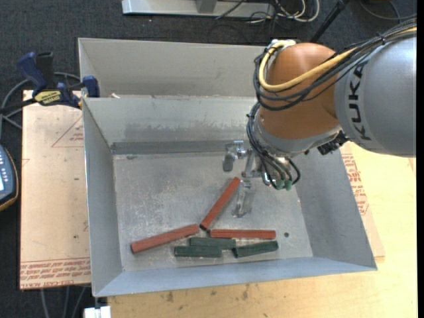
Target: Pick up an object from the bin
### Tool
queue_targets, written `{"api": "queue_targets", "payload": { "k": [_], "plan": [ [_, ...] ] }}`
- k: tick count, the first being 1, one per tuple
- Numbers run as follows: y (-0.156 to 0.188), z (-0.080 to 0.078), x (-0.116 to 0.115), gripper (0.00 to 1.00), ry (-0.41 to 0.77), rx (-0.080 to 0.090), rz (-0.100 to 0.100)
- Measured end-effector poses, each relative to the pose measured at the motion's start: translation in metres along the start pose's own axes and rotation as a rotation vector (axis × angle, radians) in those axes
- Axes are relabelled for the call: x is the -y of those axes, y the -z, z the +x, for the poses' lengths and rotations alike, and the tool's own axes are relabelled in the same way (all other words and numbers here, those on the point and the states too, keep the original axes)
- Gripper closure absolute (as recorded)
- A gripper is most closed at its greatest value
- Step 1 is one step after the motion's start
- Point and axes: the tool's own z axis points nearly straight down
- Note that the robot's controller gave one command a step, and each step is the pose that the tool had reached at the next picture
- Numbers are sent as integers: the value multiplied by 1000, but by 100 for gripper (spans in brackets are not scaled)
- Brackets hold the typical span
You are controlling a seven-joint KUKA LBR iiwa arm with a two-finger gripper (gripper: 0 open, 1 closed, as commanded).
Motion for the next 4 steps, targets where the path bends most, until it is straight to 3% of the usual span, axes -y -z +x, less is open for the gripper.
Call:
{"api": "queue_targets", "payload": {
  "k": [1,4],
  "plan": [
    [-156,-49,15,0,403,5,0],
    [-155,-51,13,0,396,10,0]
  ]
}}
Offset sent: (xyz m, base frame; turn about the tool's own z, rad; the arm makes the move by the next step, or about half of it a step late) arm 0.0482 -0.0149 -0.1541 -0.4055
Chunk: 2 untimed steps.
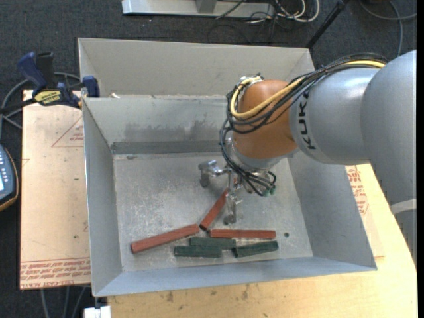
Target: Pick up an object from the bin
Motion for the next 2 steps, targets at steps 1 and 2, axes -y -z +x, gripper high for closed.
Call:
{"api": "queue_targets", "payload": {
  "k": [1,2],
  "plan": [
    [0,-1,0,0,-2,0,0],
    [2,-2,0,100,-3,2,0]
  ]
}}
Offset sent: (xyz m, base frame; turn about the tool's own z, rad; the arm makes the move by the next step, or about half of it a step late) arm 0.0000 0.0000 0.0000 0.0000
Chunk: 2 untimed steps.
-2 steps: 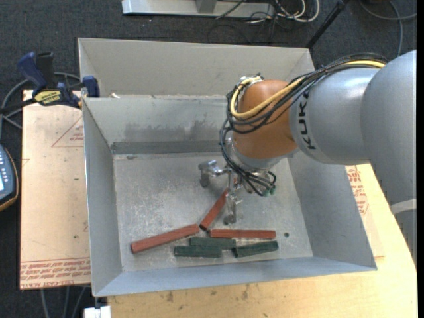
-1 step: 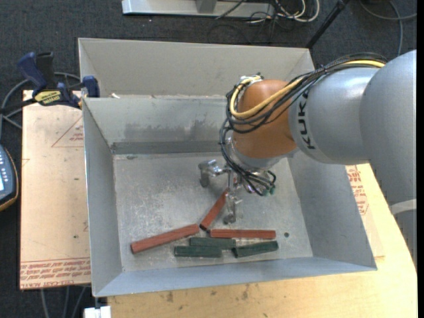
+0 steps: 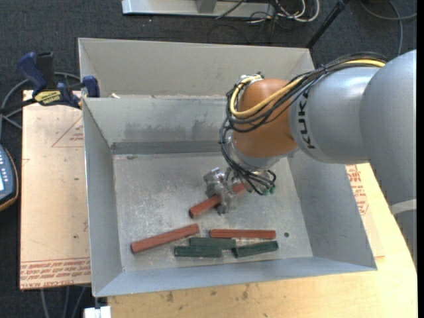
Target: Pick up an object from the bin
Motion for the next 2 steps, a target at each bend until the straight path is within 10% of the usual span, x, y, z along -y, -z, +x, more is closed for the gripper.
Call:
{"api": "queue_targets", "payload": {
  "k": [2],
  "plan": [
    [101,-4,0,100,-3,2,2]
  ]
}}
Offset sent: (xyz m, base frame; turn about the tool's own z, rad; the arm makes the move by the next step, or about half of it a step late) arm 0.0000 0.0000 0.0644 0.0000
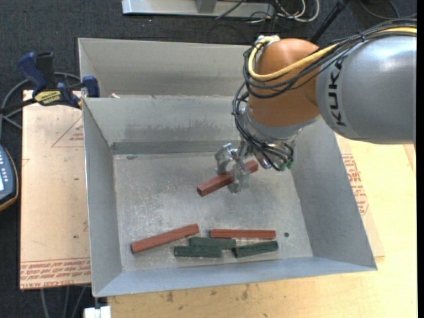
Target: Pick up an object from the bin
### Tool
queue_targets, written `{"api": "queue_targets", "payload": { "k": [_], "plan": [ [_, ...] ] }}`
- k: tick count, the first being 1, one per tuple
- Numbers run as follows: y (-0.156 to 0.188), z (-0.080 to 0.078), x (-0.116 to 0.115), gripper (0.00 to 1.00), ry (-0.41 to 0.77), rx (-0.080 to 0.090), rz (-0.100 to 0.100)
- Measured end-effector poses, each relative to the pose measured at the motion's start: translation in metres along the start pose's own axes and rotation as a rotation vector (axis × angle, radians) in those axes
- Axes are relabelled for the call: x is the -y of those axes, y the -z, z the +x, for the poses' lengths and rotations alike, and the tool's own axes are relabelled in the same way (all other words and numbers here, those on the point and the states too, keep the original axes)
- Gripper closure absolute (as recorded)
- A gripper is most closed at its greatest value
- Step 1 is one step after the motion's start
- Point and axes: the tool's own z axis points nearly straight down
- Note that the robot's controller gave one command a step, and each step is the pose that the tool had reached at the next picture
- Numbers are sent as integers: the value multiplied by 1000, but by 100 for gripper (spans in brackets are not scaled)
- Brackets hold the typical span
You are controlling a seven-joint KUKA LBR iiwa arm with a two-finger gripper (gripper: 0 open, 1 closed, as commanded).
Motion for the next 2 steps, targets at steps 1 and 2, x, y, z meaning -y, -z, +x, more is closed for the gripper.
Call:
{"api": "queue_targets", "payload": {
  "k": [1,2],
  "plan": [
    [8,-1,0,100,-2,-2,-1],
    [14,-2,0,100,-3,-3,-1]
  ]
}}
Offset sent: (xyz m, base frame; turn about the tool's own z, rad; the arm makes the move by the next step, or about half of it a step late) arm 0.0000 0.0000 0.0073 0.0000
